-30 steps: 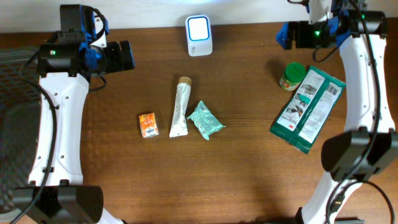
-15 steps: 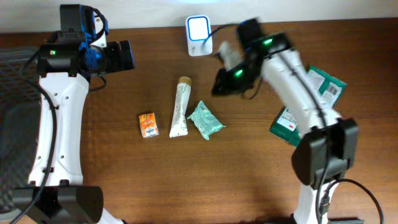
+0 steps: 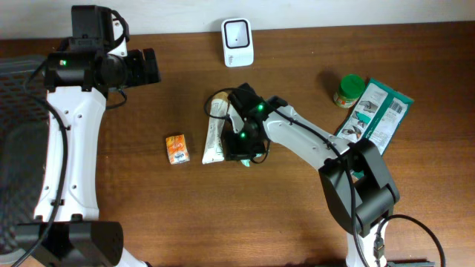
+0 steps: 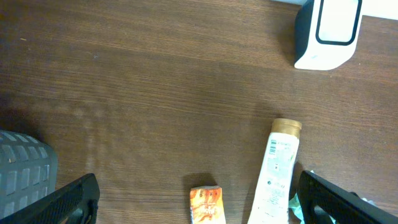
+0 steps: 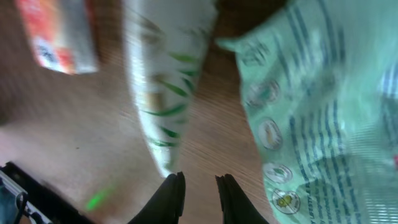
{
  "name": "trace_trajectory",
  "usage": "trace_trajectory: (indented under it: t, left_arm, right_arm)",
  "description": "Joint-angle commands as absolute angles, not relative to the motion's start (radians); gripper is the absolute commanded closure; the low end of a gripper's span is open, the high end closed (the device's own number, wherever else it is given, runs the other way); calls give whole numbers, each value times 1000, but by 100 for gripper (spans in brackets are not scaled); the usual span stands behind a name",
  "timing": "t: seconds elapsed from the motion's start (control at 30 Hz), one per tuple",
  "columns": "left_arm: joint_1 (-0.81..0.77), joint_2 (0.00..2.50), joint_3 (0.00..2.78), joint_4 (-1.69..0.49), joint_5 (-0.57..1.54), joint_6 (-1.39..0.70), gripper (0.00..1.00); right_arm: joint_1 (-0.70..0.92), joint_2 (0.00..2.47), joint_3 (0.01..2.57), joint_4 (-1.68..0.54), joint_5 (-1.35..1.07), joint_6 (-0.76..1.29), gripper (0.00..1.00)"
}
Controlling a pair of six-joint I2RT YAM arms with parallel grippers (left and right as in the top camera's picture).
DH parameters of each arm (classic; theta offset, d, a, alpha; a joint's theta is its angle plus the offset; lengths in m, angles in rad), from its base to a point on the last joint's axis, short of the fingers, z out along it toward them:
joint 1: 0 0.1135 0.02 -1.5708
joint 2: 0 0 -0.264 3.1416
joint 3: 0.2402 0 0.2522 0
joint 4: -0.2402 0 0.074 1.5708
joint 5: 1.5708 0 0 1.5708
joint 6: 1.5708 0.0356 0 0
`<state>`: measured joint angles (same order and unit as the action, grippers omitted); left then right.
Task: Scan the item barcode
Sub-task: 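Reach the right gripper to the mint-green pouch and grasp it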
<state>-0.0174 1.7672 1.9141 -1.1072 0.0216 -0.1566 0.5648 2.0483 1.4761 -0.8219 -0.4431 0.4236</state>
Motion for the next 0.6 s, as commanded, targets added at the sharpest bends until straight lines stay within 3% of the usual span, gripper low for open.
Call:
trace_trajectory:
  t: [0.0,0.37,0.47,0.57]
  left_arm:
    - [-17,1768,1916,-1106,18,-151,1]
    - [-17,1768,1916,-1106,18,-151,1]
    - [-17,1768,1916,-1106,18,-151,1]
    - [-17,1768,1916,-1105,18,-151,1]
  right_arm:
    - [545,2057,1462,-835,-384,477,78]
    - [393,2057,1464,-894,-350,395,77]
    - [366,2047,1482,-894,-493,265,77]
    - [344,2020,1526,-914,-519,196,69]
